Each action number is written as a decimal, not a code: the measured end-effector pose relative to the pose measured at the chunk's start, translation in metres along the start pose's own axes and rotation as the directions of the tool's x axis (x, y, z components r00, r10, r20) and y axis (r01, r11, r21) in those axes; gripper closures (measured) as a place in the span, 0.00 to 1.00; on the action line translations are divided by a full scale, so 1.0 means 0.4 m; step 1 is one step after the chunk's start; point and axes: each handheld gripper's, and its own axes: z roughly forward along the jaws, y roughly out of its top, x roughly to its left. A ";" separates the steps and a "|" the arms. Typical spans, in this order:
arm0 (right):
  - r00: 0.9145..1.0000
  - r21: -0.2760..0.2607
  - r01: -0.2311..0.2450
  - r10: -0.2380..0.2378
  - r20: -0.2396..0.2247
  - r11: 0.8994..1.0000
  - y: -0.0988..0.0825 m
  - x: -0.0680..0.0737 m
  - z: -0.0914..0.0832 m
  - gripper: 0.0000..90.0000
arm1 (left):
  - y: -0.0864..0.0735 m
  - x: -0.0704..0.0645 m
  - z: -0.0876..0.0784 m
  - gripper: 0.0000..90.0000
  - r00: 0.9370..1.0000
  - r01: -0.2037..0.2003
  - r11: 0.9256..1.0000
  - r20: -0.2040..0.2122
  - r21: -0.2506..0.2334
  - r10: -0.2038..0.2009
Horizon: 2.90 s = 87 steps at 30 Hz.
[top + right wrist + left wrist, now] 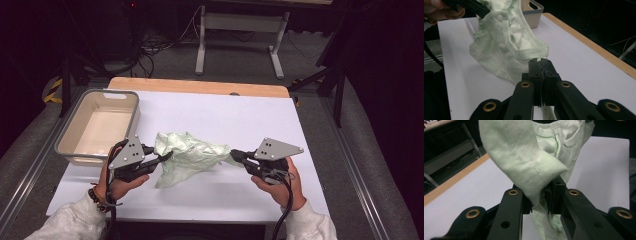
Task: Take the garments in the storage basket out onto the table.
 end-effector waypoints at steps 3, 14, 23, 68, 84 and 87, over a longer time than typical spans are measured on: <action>1.000 0.003 -0.003 0.003 -0.001 1.000 0.004 0.006 -0.008 0.98 | -0.003 0.006 0.008 0.85 1.000 0.018 1.000 -0.001 0.002 -0.018; 0.993 0.106 -0.057 0.046 0.106 0.993 -0.028 -0.104 0.119 0.98 | -0.039 0.090 0.176 0.84 0.993 0.067 0.992 -0.099 0.107 -0.057; 0.982 0.175 -0.138 0.111 0.154 0.975 -0.069 -0.198 0.275 0.98 | -0.085 0.170 0.291 0.85 0.978 0.135 0.969 -0.184 0.209 -0.096; 0.931 0.293 -0.340 0.277 0.237 0.893 -0.222 -0.259 0.331 0.97 | -0.193 0.302 0.347 0.98 0.860 0.442 0.838 -0.416 0.321 -0.295; 0.936 0.151 -0.262 0.213 0.280 0.953 -0.082 -0.261 0.138 0.97 | -0.043 0.215 0.235 0.98 0.903 0.306 0.933 -0.369 0.191 -0.220; 0.942 0.100 -0.252 0.221 0.254 0.962 -0.055 -0.247 0.097 0.97 | -0.014 0.204 0.199 0.98 0.904 0.275 0.952 -0.374 0.137 -0.207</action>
